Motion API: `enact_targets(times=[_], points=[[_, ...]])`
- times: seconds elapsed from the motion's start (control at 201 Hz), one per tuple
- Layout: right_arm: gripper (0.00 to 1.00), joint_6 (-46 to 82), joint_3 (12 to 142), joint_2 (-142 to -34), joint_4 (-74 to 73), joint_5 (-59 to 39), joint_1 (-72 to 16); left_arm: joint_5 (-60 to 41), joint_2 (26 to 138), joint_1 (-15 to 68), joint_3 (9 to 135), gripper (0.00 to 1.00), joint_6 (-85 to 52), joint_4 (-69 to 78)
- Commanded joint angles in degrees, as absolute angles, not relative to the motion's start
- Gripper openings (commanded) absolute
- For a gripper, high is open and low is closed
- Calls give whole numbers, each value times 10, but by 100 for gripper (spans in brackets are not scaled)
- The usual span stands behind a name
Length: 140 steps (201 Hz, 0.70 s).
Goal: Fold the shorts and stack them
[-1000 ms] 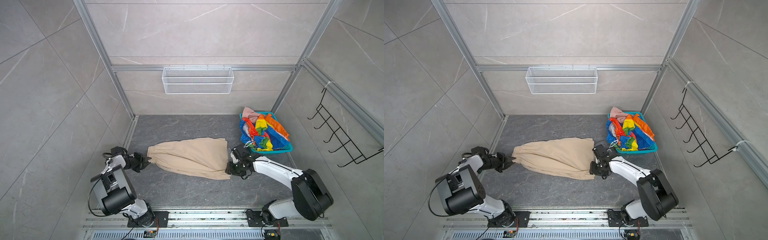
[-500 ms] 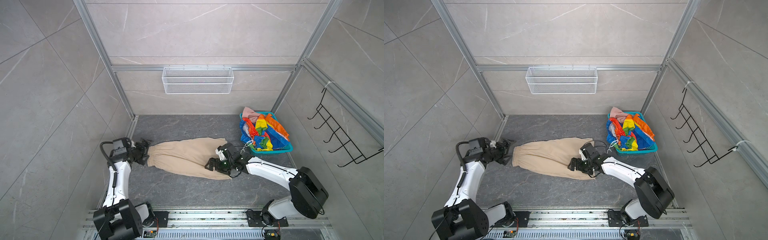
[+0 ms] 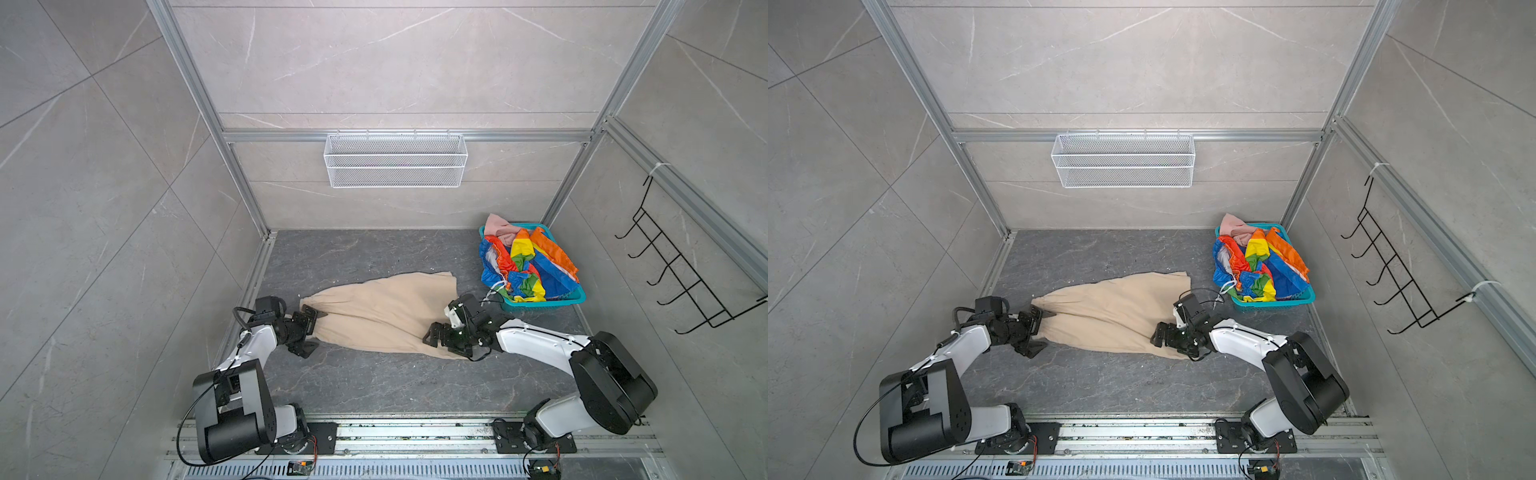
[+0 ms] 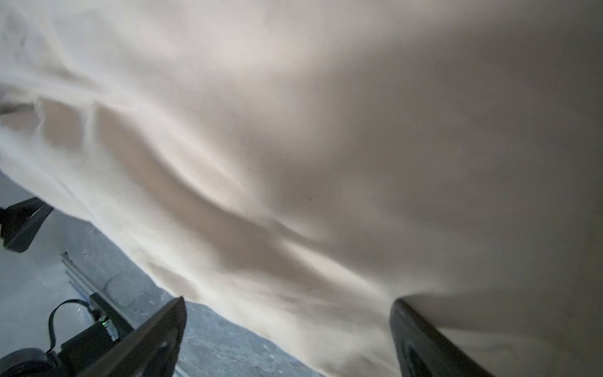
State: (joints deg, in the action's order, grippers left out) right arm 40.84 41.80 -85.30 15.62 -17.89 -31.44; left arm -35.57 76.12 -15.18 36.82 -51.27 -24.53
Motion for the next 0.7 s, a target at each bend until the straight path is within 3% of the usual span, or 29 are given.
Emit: enact_targets(times=[0.0,0.139,0.259,0.513,0.692], points=[[99,355,465,-830,266,-117,-307,-325,748,-162,427,99,-443,-340],[99,347,532,-802,290,-131,-307,-301,655,-137,477,99,-460,-346],[99,372,576,-831,249,-179,-309,-277,610,-50,503,99,-515,-290],[99,431,680,-985,128,-247,-327,-266,702,96,484,99,-626,-166],[99,416,748,-1083,133,-252,-320,-247,750,106,454,99,-598,-179]])
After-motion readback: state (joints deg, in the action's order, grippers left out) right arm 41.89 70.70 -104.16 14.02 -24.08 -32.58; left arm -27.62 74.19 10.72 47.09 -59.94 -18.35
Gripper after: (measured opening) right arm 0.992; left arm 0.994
